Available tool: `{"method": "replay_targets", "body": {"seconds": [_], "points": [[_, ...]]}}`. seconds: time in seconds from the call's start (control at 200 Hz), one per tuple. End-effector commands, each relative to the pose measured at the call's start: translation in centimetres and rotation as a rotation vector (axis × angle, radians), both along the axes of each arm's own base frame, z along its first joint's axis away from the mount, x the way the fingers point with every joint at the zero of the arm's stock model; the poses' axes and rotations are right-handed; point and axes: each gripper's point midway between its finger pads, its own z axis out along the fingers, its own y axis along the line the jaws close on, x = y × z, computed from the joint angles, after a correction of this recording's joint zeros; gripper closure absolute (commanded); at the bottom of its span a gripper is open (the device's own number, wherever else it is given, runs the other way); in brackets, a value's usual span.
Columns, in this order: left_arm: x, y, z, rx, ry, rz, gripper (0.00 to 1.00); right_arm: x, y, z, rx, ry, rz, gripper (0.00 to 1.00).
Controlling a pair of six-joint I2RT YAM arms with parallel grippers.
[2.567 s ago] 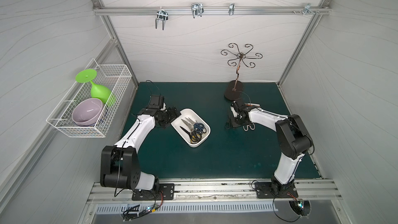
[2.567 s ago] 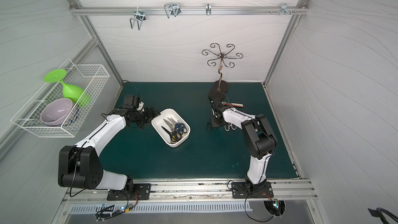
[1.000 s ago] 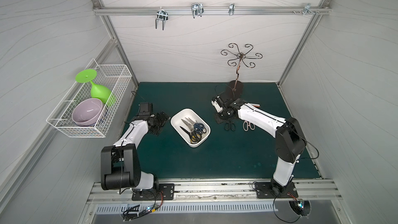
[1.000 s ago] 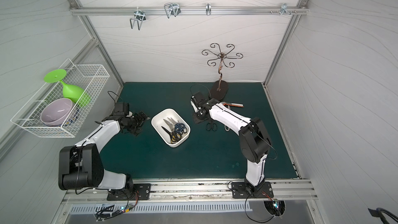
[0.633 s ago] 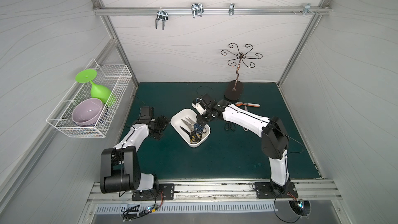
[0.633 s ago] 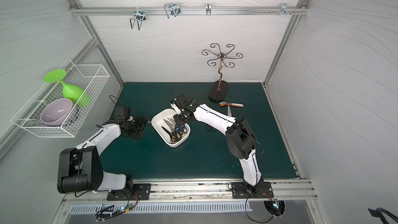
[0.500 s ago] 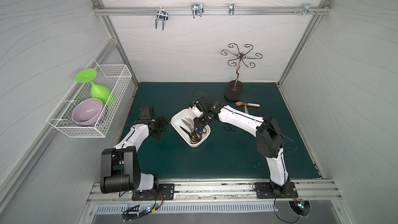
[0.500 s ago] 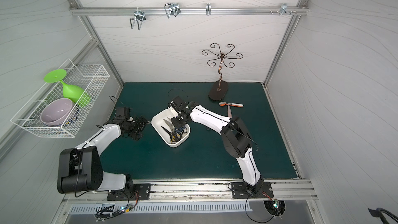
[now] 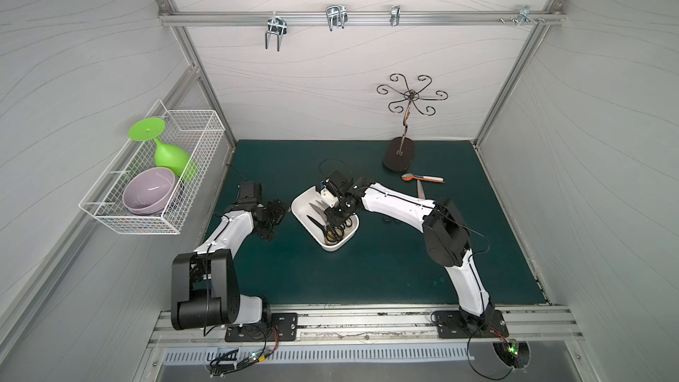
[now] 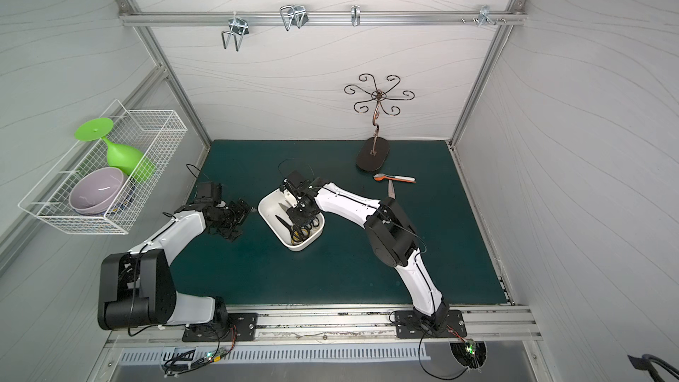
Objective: Take the scissors out of the storage box
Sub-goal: Pick up the scissors from the storage box.
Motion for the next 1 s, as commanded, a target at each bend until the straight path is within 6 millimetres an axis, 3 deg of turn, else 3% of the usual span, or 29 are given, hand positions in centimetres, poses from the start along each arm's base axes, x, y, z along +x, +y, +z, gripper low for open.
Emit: {"method": "replay_targets", "body": {"seconds": [0.0, 0.49, 0.58, 0.995], "points": [[1.0, 0.3, 1.3, 0.013, -0.037, -0.011, 0.08, -0.7, -0.2, -1.0, -0.053, 0.008, 0.022, 0.67], [0.7, 0.4, 1.2, 0.011, -0.035, -0.007, 0.08, -0.6, -0.9, -3.2, -0.15, -0.011, 0.011, 0.72], [0.7, 0.5, 1.2, 0.011, -0.036, -0.005, 0.08, -0.6, -1.0, -3.6, -0.154, -0.005, 0.002, 0.79], [0.6, 0.5, 1.2, 0.001, -0.042, -0.002, 0.08, -0.6, -0.3, -2.3, -0.101, 0.007, -0.039, 0.91]]}}
